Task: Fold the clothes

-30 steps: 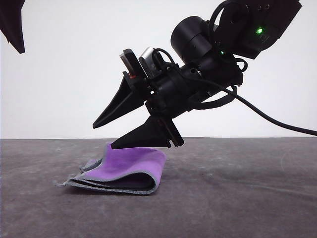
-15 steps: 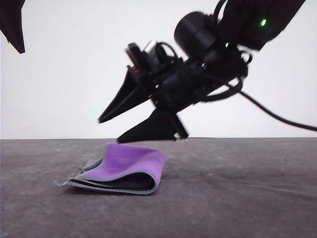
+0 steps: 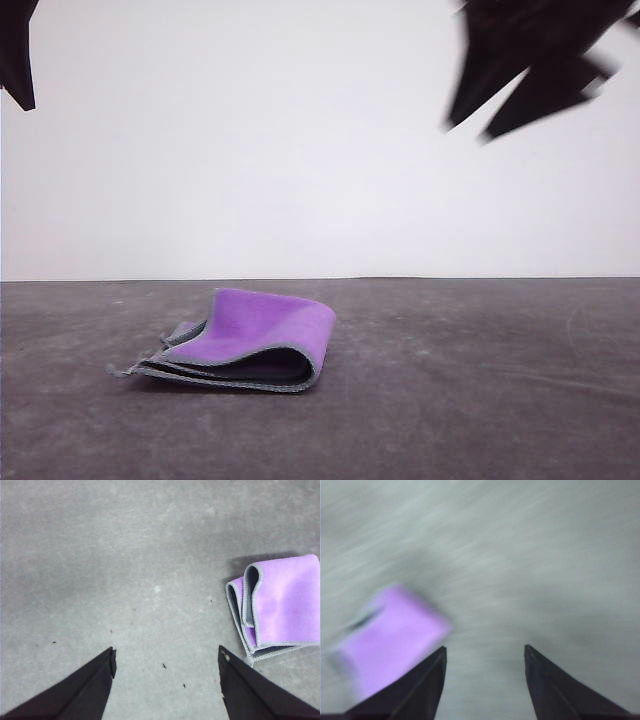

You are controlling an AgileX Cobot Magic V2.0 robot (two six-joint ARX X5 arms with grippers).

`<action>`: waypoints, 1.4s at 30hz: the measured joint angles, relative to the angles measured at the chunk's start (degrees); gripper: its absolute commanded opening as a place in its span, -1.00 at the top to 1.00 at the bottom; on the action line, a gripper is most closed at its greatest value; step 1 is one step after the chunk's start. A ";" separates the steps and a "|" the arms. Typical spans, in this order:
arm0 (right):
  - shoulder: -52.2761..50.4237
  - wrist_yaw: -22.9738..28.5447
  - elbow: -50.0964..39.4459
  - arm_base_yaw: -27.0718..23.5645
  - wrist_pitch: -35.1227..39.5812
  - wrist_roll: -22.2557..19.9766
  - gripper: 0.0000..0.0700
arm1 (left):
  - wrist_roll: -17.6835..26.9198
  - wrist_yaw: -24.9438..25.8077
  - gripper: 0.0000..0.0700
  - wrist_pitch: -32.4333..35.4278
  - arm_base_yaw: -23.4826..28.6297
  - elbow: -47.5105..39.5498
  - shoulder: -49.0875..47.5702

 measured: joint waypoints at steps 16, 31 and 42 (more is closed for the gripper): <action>-10.03 2.53 0.22 -16.54 -13.47 -7.43 0.12 | 0.30 -0.02 -0.11 1.33 0.54 0.00 0.00; -10.02 2.37 0.22 -16.54 -13.48 -7.45 0.97 | 0.70 0.02 0.99 1.17 0.52 0.00 0.00; -10.02 2.38 0.22 -16.54 -13.04 -7.45 0.97 | 0.69 0.02 0.99 2.70 0.52 -0.02 0.00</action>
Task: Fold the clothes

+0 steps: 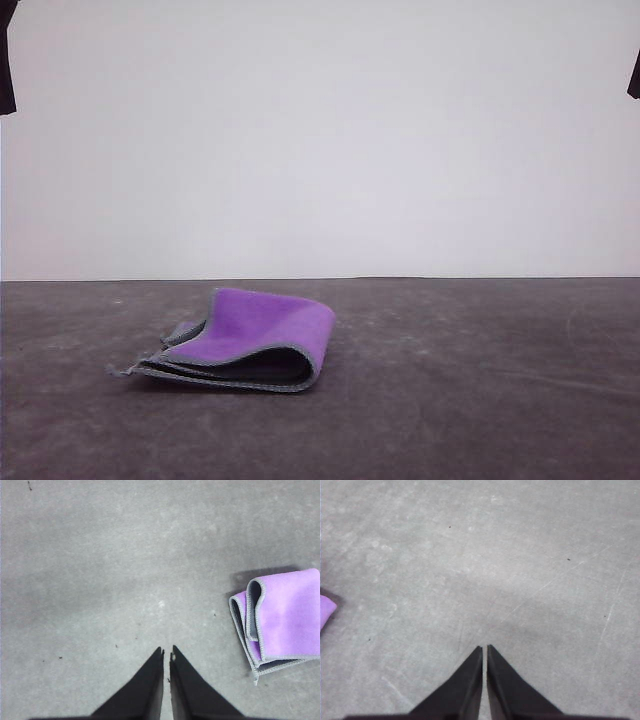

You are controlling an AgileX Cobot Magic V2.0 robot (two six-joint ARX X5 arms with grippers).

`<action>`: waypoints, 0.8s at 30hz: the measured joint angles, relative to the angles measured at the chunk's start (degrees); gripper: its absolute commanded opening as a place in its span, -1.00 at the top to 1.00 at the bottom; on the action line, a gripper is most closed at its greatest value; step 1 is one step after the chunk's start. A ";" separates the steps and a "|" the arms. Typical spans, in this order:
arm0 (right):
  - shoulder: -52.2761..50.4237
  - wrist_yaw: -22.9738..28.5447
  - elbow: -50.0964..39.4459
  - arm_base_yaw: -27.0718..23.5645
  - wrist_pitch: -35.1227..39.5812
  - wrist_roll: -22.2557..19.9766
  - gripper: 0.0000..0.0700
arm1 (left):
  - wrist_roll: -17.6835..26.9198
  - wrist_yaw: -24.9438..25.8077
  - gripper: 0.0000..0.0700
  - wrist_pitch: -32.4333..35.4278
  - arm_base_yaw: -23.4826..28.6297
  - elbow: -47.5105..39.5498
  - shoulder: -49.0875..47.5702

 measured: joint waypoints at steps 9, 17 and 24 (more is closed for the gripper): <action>0.00 0.00 0.00 0.00 1.90 0.00 0.97 | 0.00 0.00 0.99 0.00 0.00 0.00 0.00; 0.02 0.00 0.00 0.00 2.07 0.00 0.97 | 1.32 -0.07 0.99 2.83 0.00 -0.73 -2.86; 0.02 0.00 0.00 0.00 2.14 0.00 0.97 | -1.40 -0.04 0.99 22.30 0.90 -10.43 -16.81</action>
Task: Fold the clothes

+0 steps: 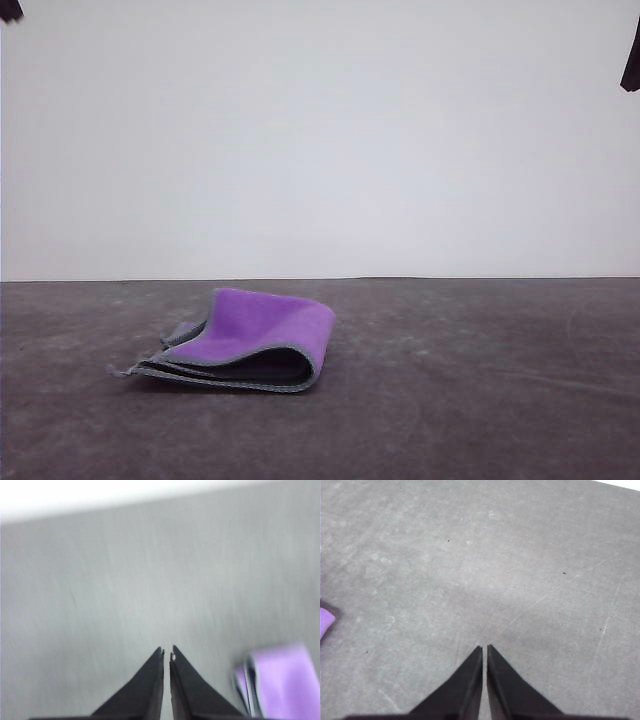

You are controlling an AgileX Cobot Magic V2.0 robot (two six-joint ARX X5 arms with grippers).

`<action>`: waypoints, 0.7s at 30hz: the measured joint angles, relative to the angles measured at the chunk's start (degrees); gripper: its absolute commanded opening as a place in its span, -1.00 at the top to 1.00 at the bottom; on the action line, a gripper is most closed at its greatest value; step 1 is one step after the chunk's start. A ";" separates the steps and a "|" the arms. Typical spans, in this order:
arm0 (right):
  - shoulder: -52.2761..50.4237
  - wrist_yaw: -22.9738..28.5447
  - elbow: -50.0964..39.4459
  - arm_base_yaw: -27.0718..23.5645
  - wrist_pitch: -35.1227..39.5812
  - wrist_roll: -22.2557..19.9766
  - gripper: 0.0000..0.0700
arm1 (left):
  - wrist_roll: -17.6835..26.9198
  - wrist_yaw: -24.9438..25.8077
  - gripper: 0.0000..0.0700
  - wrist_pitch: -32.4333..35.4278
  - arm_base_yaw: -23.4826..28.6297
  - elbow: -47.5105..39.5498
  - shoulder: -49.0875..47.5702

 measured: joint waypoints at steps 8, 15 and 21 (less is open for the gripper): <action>0.00 0.00 0.00 0.00 0.00 0.00 0.97 | -2.29 -0.06 0.99 16.16 2.33 -27.31 -16.71; 0.00 0.02 0.00 0.00 0.00 0.00 0.97 | -4.26 -0.15 0.99 27.94 2.84 -52.30 -33.77; 0.00 0.00 0.00 0.00 0.02 0.00 0.97 | -8.62 -0.31 0.99 32.52 2.90 -65.56 -48.15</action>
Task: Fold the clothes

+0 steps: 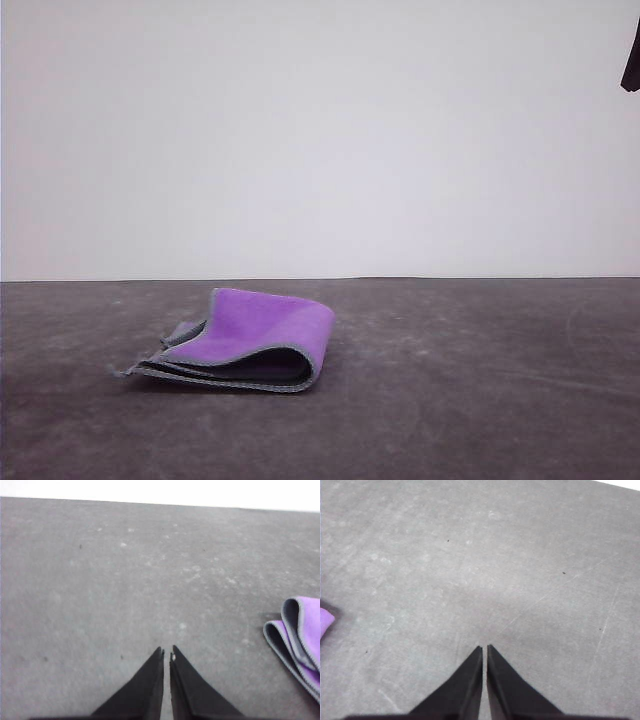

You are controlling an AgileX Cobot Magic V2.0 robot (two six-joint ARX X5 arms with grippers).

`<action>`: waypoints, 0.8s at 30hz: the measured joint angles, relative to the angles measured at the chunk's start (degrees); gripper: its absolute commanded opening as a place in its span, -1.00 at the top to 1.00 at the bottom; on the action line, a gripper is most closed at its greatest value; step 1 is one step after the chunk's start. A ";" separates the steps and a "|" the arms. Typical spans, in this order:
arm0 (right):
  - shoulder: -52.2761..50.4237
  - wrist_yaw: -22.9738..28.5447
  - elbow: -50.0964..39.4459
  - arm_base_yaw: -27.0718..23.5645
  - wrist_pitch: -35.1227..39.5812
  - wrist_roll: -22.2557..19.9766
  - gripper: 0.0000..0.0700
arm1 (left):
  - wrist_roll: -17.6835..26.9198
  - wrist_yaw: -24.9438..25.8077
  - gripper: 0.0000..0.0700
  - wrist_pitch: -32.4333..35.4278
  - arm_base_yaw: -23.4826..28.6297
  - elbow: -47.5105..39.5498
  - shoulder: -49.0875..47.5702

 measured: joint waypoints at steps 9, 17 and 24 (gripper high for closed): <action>0.02 0.00 0.00 0.00 0.25 0.00 0.97 | -0.73 -8.06 0.99 -5.12 1.34 -0.01 -9.49; 0.07 0.00 0.00 0.00 0.41 0.00 0.97 | -1.63 -8.39 0.99 -5.16 1.32 -0.01 -9.51; 0.07 0.00 0.00 0.00 0.42 0.00 0.97 | -1.78 -8.41 0.99 -5.16 1.32 -0.01 -9.51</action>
